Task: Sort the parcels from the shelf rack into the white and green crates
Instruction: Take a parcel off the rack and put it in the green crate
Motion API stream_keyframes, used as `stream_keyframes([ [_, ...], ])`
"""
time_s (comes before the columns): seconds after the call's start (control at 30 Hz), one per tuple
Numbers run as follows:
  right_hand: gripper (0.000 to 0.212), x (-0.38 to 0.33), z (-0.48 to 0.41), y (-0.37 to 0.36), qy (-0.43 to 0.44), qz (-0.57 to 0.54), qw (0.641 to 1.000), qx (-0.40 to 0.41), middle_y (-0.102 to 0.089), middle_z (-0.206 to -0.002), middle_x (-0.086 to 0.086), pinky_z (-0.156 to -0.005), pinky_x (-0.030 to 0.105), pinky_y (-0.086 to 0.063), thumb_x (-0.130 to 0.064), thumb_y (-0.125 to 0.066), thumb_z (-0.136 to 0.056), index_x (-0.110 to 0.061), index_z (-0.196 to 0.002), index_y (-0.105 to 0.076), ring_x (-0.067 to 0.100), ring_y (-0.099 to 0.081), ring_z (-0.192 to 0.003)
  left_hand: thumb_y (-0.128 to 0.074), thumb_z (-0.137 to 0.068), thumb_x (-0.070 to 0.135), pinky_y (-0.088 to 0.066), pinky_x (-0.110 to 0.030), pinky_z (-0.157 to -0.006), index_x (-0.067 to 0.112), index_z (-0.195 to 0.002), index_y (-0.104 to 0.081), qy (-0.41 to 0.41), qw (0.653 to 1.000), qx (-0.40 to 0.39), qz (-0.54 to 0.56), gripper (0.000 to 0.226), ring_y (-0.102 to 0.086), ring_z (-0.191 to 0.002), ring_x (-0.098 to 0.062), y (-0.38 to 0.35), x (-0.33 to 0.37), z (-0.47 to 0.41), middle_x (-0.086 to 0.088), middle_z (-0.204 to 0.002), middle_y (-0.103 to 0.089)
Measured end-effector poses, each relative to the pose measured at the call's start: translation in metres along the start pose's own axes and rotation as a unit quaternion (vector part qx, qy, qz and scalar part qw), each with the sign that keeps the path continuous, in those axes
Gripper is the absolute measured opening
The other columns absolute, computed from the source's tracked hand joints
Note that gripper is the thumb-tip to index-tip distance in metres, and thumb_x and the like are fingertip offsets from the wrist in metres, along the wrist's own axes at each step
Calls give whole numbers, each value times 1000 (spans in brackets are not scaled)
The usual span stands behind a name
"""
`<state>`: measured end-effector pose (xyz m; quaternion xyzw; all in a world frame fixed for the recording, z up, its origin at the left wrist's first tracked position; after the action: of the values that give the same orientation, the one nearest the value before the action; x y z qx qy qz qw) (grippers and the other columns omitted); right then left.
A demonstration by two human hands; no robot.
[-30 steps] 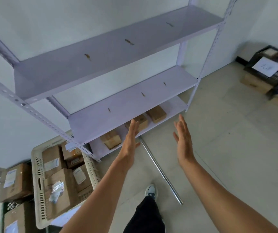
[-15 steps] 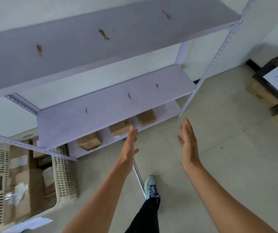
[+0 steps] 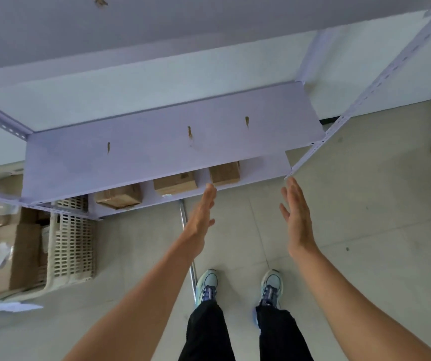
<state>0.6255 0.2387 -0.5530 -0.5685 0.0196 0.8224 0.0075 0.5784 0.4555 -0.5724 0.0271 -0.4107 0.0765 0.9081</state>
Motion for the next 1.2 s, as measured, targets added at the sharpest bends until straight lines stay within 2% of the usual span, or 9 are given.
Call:
stream_keyframes([
  [0.13,75,44,-58,23,-15,14,999,-32,-29,-173,-9,-130,45,-27,-59,-38,-97,-29,-165,-30,9,-30,-157,-24,-112,61,-27,-49,-129,23,-170,-29,7,999,38,-2,70,-28,-162,-16,-26,-23,-48,5,-177,-29],
  [0.33,75,108,-138,35,-32,24,995,-86,-29,-172,-12,-130,42,-28,-58,-36,-96,-28,-165,-30,8,-30,-157,-34,-107,68,-21,-58,-132,30,-169,-31,23,996,83,2,73,-26,-163,-18,-56,-71,-130,6,-177,-28],
  [0.47,76,154,-189,28,-48,23,993,-107,-31,-172,-11,-130,43,-28,-57,-38,-95,-27,-165,-31,8,-32,-156,-37,-108,66,-25,-52,-131,31,-167,-34,36,994,101,11,69,-30,-161,-17,-54,-101,-184,8,-175,-32],
  [0.57,75,188,-230,17,-55,28,992,-110,-31,-172,-10,-129,42,-30,-56,-38,-97,-26,-166,-31,7,-35,-155,-41,-108,66,-33,-50,-126,28,-165,-38,52,992,112,15,68,-36,-156,-22,-44,-115,-235,4,-172,-36],
  [0.73,52,247,-307,-12,-40,40,992,-114,-29,-173,-8,-130,46,-27,-40,-30,-116,-26,-166,-30,9,-33,-156,-46,-108,63,-39,-48,-123,21,-167,-37,56,989,137,15,73,-39,-155,-25,-18,-140,-337,-2,-172,-37],
  [0.8,54,258,-328,-26,-37,45,990,-125,-28,-173,-9,-130,47,-27,-43,-31,-115,-26,-166,-29,9,-31,-157,-46,-108,63,-39,-47,-122,22,-166,-38,57,988,145,21,71,-40,-154,-25,-7,-145,-367,-2,-172,-37],
  [0.97,74,320,-413,-74,-8,75,988,-134,-27,-174,-6,-133,46,-20,-58,-35,-102,-22,-166,-28,10,-27,-159,-47,-110,59,-41,-42,-109,24,-164,-40,20,985,172,18,65,-42,-150,-23,25,-169,-472,0,-170,-39],
  [1.1,61,358,-466,-100,3,79,987,-140,-26,-175,-3,-132,47,-21,-49,-33,-114,-20,-167,-27,13,-28,-159,-44,-111,59,-36,-47,-120,23,-165,-38,-3,983,184,3,66,-38,-154,-24,48,-180,-533,-1,-172,-36],
  [1.2,64,380,-488,-114,-17,100,983,-150,-27,-174,-3,-132,47,-21,-54,-32,-112,-21,-166,-29,15,-27,-160,-43,-109,62,-34,-52,-126,23,-165,-41,-2,985,172,-6,68,-39,-153,-25,51,-188,-564,-1,-171,-38],
])
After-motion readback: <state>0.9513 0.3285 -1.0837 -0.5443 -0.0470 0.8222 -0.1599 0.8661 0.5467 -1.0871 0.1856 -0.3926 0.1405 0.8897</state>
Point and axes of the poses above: each hand's wrist, its own z-axis away from the middle knuckle, its own y-axis out of the back of the hand, x = y × z, the point moved 9 cm from there along -z, towards the middle knuckle
